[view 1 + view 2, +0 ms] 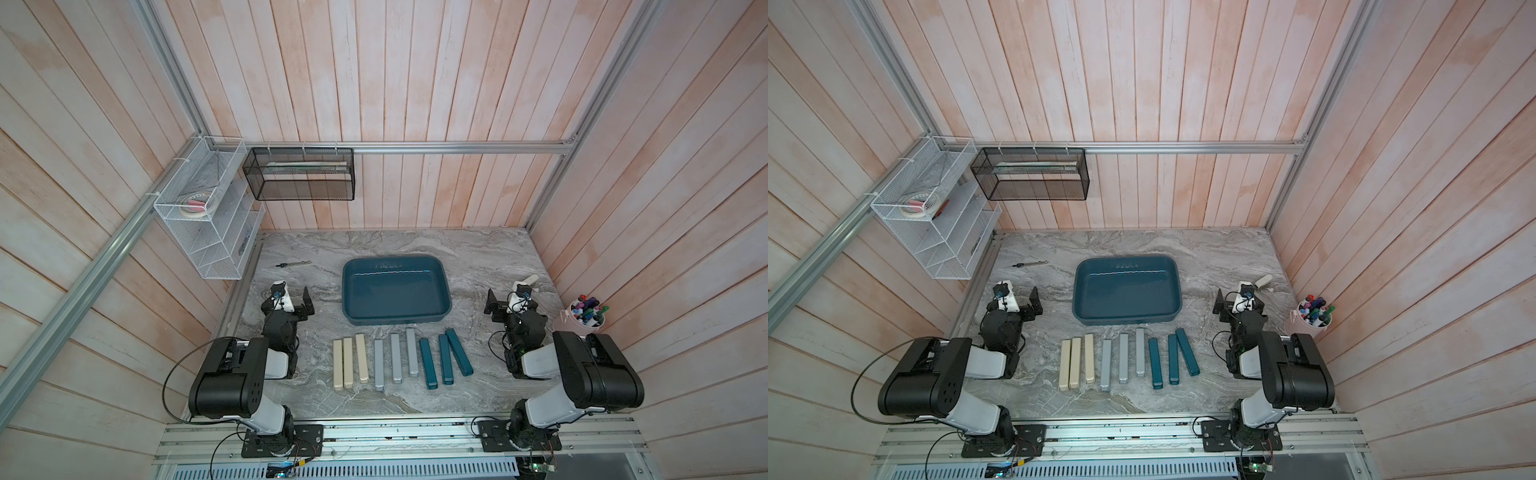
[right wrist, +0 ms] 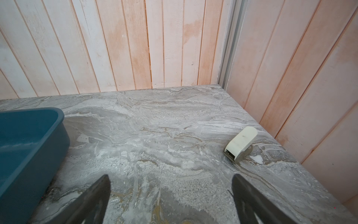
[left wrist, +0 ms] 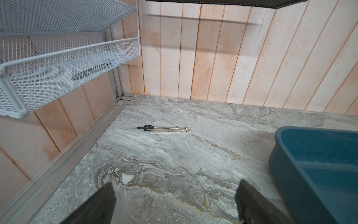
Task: Put the pruning pliers into the storage box
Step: Pick up the pruning pliers from the center of the board.
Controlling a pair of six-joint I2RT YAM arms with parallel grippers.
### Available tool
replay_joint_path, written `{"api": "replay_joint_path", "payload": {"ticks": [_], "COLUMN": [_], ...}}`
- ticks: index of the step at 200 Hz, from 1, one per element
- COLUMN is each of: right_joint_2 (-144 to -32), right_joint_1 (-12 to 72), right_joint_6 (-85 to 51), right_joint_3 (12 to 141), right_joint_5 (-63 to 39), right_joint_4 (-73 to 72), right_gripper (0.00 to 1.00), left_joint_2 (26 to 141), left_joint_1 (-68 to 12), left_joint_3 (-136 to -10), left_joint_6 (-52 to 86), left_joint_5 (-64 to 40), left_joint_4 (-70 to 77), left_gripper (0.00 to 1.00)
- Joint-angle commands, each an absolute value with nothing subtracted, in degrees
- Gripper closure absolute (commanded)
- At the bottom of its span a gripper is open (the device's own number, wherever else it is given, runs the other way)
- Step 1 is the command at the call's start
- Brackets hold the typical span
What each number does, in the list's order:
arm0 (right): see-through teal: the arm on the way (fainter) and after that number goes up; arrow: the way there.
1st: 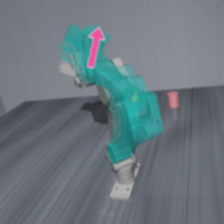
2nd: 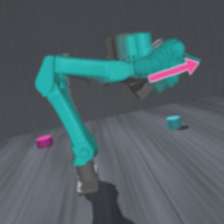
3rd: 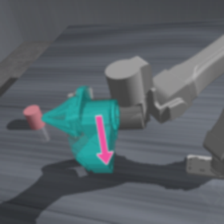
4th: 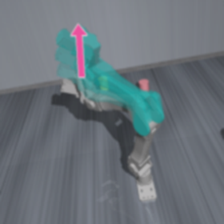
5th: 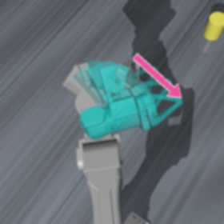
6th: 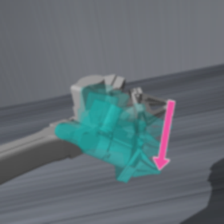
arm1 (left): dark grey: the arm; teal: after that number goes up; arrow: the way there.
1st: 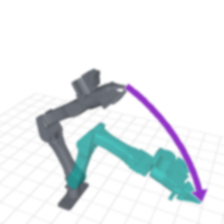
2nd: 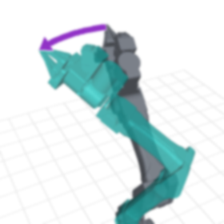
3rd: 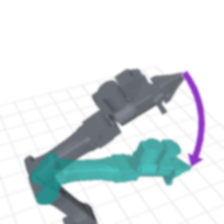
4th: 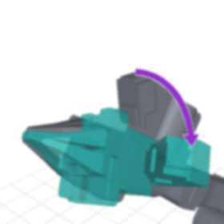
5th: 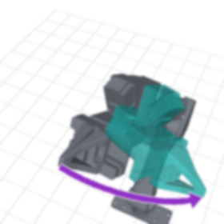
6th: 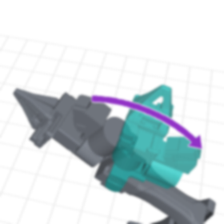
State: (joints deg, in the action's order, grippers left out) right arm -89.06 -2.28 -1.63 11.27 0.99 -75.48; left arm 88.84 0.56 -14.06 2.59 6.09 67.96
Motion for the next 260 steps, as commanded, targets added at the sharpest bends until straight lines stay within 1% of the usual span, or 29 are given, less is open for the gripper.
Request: {"api": "replay_joint_path", "payload": {"ticks": [1, 62, 70, 80, 91, 114, 149, 179, 200, 216, 231, 243, 255, 260], "right_joint_2": [-89.7, -89.7, -89.4, -87.4, -84.8, -80.3, -70.1, -61.7, -58.3, -57.1, -58.2, -59.9, -61.8, -62.4], "right_joint_1": [-1.9, -1.9, -1.6, -0.6, -0.5, -0.5, -0.3, -0.7, -1.1, -2.6, -2.7, -2.7, -2.7, -2.7], "right_joint_6": [-1.4, -1.4, -1.7, -2.1, -2.3, -2.0, -3.9, -11.0, -20.8, -22.0, -22.2, -22.7, -23.5, -23.7], "right_joint_3": [12.0, 12.0, 11.7, 10.8, 10.0, 10.8, 15.8, 19.8, 22.3, 24.0, 26.7, 29.7, 32.1, 33.0], "right_joint_5": [1.4, 1.4, 3.3, 7.9, 9.1, 8.6, 8.8, 8.1, 11.3, 7.1, 5.9, 5.4, 3.8, 2.7], "right_joint_4": [-77.4, -77.4, -78.0, -78.1, -77.2, -72.3, -57.6, -47.4, -39.9, -36.8, -32.8, -28.8, -25.7, -24.9], "right_gripper": [0.02, 0.02, 0.02, 0.02, 0.02, 0.02, 0.02, 0.02, 0.02, 0.02, 0.02, 0.08, 0.21, 0.25], "left_joint_2": [89.6, 89.6, 89.5, 89.3, 88.4, 84.6, 79.0, 78.0, 77.4, 75.9, 73.1, 71.3, 69.9, 69.5], "left_joint_1": [0.3, 0.3, 0.4, 0.0, -0.9, -2.5, -3.1, -3.2, -3.3, -3.8, -4.1, -4.3, -4.4, -4.5], "left_joint_3": [-14.9, -14.9, -14.9, -14.5, -15.2, -17.8, -21.1, -29.5, -34.7, -37.3, -38.4, -39.5, -41.7, -42.8], "left_joint_6": [1.9, 1.9, 1.8, 1.6, 1.2, -0.4, -0.6, 0.8, 2.7, 3.5, 3.9, 4.0, 4.0, 6.0], "left_joint_5": [6.3, 6.3, 6.4, 7.3, 9.3, 10.6, 12.4, 12.6, 10.7, 10.2, 10.3, 10.6, 11.2, 11.1], "left_joint_4": [68.8, 68.6, 68.8, 69.3, 67.9, 60.0, 50.7, 35.9, 25.1, 19.2, 15.7, 12.6, 7.3, 4.9], "left_gripper": [0.0, 0.0, 0.0, 0.0, 0.0, 0.0, 0.0, 0.0, 0.0, 0.0, 0.0, 0.0, 0.0, 0.0]}}
